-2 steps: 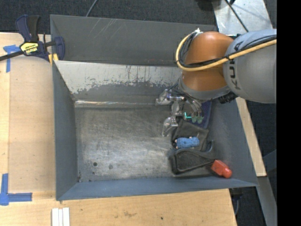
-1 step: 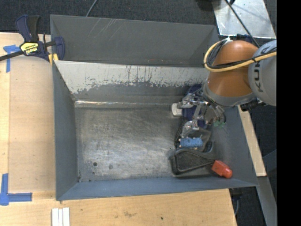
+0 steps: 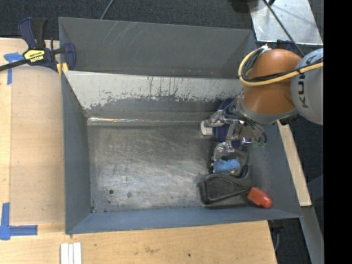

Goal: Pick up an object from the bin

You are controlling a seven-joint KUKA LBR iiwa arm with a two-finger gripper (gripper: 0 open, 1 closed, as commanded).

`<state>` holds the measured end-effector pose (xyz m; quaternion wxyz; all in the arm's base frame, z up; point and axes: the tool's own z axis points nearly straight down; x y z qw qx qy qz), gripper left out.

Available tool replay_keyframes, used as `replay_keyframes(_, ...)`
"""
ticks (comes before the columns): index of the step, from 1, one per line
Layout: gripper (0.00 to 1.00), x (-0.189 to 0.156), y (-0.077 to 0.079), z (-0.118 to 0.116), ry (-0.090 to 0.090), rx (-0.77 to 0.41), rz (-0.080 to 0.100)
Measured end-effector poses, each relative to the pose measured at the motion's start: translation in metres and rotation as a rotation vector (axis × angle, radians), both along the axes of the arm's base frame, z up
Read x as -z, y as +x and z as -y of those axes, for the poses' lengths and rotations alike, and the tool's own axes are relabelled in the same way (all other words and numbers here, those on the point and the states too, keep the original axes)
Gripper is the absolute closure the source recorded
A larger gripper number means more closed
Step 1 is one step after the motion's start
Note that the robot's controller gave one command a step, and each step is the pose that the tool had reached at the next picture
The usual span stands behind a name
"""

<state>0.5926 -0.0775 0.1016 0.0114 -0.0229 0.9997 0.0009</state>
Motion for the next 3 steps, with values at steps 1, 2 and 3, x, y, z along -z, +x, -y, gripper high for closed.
replay_keyframes(1, 0.00, -0.027, -0.058, -0.014, 0.001, -0.075, 0.034)
replay_keyframes(2, 0.00, 0.025, -0.010, 0.040, -0.003, -0.298, -0.002)
replay_keyframes(3, 1.00, 0.025, -0.011, 0.042, -0.008, -0.298, -0.003)
